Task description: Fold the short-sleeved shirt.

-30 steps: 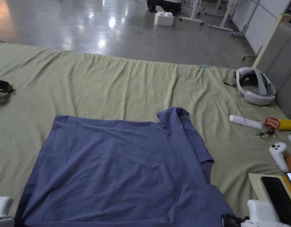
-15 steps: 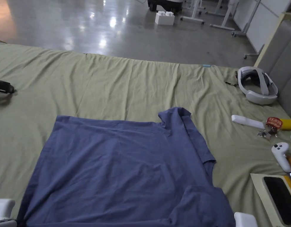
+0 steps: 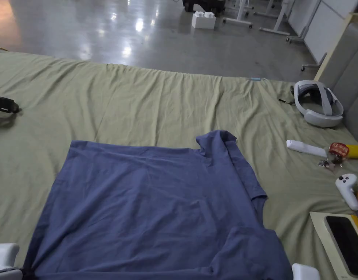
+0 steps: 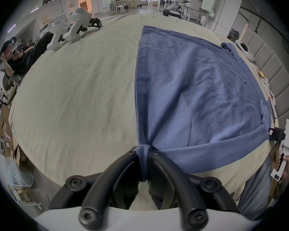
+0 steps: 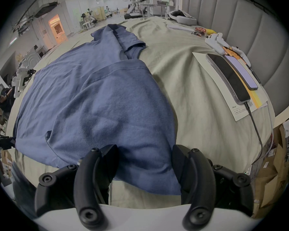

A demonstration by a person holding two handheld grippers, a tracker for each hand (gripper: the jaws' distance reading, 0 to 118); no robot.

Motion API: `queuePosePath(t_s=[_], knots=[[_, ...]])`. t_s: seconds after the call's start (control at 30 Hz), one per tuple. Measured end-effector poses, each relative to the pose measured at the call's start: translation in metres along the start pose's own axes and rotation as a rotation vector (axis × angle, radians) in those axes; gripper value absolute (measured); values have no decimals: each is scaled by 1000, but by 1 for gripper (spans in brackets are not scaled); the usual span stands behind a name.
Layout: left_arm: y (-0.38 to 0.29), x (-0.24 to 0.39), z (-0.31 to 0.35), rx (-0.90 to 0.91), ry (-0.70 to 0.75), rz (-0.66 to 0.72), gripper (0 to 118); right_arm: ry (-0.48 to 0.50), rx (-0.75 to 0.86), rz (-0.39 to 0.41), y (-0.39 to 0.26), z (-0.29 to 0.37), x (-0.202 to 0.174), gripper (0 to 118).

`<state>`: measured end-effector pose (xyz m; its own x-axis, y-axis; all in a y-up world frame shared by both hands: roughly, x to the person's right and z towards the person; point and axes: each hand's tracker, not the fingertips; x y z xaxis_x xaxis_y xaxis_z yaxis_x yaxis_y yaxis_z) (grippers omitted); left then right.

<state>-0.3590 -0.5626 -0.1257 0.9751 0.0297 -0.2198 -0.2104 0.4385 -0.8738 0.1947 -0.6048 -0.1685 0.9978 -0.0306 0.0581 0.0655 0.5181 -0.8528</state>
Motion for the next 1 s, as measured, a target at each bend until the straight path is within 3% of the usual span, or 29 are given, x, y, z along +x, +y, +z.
queuePosePath(t_s=[0.13,0.3,0.33,0.37,0.4,0.5,0.6,0.7,1.0], knots=[[-1,-1,-1,3,-3,9,12,12,44,-8,-8,0,3,73],[-2,-1,-5,4,-1,10,12,-25,1,67,3,0,-9,69],[-2,-1,-5,6,-1,11,12,-25,5,100,2,0,-10,62],[-2,-2,-5,7,-2,13,12,-8,15,119,2,3,-12,45],[-2,-3,-5,8,-2,16,12,6,29,141,1,6,-16,20],[-3,-2,-5,11,-1,22,12,-3,20,225,-2,10,-29,16],[-5,-1,-4,19,0,17,12,10,21,202,-1,10,-26,15],[-7,-1,0,40,-8,28,11,82,24,106,4,17,-15,15],[34,-7,28,166,-79,71,11,92,108,164,53,55,-17,15]])
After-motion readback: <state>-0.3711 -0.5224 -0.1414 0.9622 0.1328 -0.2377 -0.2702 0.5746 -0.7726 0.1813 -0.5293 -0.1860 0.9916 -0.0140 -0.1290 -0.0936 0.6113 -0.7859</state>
